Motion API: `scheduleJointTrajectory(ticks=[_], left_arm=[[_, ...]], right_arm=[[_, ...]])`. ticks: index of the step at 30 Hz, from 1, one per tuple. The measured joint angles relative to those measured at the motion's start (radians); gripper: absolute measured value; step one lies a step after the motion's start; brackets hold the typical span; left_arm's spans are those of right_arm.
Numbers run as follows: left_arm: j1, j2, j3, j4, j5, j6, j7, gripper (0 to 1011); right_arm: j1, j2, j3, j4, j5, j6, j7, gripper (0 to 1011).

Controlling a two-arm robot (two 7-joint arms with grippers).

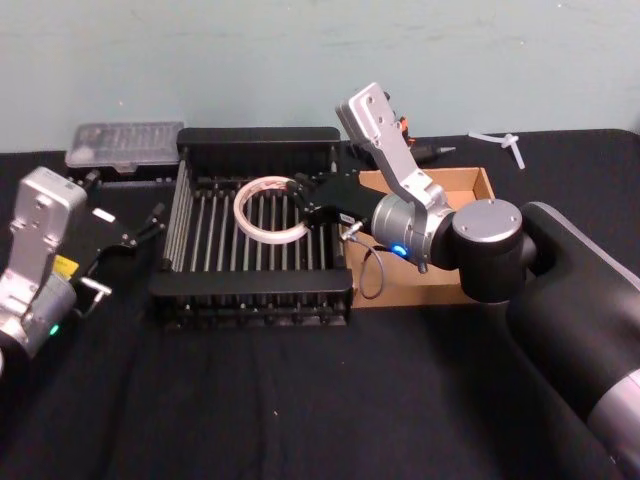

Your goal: Pick up the white tape and place it into the black box , Pick up the silver tape and place it into the brown box.

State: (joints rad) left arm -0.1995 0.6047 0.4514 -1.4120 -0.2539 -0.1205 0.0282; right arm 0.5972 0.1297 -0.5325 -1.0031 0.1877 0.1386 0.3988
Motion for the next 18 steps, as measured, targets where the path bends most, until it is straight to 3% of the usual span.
scheduleJointTrajectory(ticks=[6, 18], left_arm=[[0.000, 0.000, 0.000, 0.000, 0.000, 0.000, 0.000, 1001], [0.000, 0.000, 0.000, 0.000, 0.000, 0.000, 0.000, 1001]], right_arm=[[0.000, 0.001, 0.000, -0.002, 0.002, 0.000, 0.001, 164], [0.000, 0.002, 0.000, -0.003, 0.003, 0.001, 0.002, 530]])
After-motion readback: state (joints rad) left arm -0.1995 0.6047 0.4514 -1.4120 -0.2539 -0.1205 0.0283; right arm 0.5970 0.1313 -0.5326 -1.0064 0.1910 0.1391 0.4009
